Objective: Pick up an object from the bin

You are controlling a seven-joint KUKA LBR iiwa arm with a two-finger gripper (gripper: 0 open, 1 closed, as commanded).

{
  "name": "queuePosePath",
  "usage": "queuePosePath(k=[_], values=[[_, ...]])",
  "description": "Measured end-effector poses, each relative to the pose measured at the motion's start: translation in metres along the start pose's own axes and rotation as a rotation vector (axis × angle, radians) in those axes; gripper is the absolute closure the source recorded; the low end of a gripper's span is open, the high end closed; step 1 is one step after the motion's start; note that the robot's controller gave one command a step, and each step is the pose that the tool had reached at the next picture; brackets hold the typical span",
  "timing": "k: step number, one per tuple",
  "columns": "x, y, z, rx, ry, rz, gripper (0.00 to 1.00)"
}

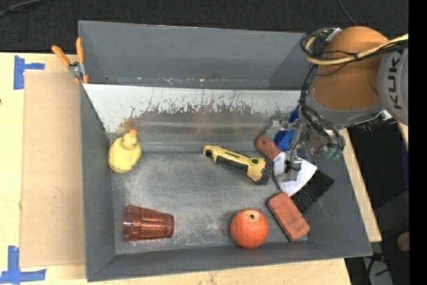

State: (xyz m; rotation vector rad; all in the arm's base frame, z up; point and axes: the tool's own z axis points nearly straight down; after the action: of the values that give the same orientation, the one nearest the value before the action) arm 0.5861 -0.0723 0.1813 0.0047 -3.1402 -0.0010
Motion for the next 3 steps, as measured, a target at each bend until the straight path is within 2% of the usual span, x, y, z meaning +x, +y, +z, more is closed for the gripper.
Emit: queuePosePath(k=[1, 2, 3], values=[[0.000, 0.000, 0.000, 0.000, 0.000, 0.000, 0.00], [0.044, 0.014, 0.028, -0.001, 0.001, 0.061, 0.00], [0.066, 0.018, 0.036, -0.001, 0.005, 0.060, 0.00]])
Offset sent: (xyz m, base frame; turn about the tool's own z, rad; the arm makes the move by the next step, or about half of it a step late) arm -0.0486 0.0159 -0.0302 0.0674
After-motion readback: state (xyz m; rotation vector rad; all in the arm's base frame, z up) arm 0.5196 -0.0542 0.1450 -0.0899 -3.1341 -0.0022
